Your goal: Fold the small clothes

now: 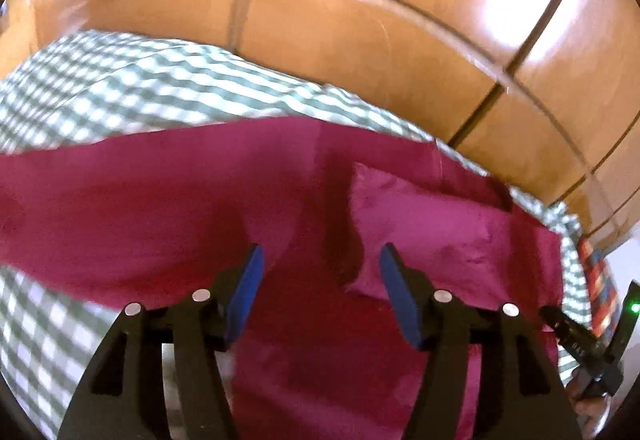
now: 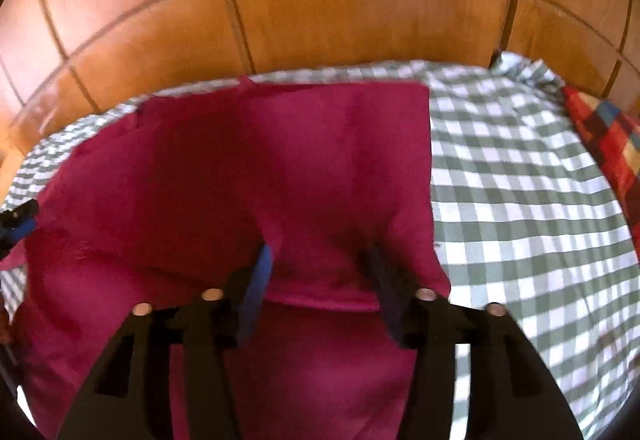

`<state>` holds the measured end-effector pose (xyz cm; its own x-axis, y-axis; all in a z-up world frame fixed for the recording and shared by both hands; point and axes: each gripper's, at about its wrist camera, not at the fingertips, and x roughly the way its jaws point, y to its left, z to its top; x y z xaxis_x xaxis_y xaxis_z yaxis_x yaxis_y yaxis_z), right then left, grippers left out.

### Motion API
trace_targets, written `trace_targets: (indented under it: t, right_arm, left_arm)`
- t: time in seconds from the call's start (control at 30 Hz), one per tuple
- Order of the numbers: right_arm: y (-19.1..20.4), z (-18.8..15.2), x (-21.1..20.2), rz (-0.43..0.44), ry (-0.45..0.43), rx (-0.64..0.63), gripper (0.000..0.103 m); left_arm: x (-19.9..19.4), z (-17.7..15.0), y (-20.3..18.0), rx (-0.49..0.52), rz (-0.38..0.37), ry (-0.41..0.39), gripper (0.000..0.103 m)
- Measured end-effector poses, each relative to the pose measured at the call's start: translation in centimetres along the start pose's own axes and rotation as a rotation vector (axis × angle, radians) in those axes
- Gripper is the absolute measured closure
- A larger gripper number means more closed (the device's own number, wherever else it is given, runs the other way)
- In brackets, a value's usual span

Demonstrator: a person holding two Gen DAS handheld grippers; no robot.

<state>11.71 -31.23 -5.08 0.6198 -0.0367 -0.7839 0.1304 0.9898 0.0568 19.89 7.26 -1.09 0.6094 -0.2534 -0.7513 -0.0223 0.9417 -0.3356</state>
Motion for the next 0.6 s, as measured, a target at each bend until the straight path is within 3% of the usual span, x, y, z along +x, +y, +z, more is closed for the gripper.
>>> trace_targets:
  t: [0.13, 0.23, 0.3, 0.37, 0.6]
  right_arm:
    - [2.7, -2.5, -1.9, 0.043, -0.032, -0.054, 0.045]
    - [4.8, -4.8, -1.6, 0.050, -0.018, -0.114, 0.045]
    - [6.1, -6.2, -0.7, 0.044, 0.002, -0.143, 0.039]
    - [7.0, -7.2, -0.6, 0.005, -0.024, -0.179, 0.034]
    - [6.9, -7.0, 0.1, 0.005, -0.017, -0.173, 0.032]
  left_arm:
    - [-3.8, -1.4, 5.9, -0.144, -0.019, -0.048, 0.044]
    - [-6.2, -2.8, 11.5, -0.288, 0.018, -0.079, 0.045]
    - [-7.5, -3.6, 15.1, -0.365, 0.046, -0.092, 0.057]
    - [-9.0, -4.2, 19.3, -0.453, 0.078, -0.118, 0.057]
    - [-11.9, -4.4, 29.4, -0.701, 0.150, -0.221, 0.062]
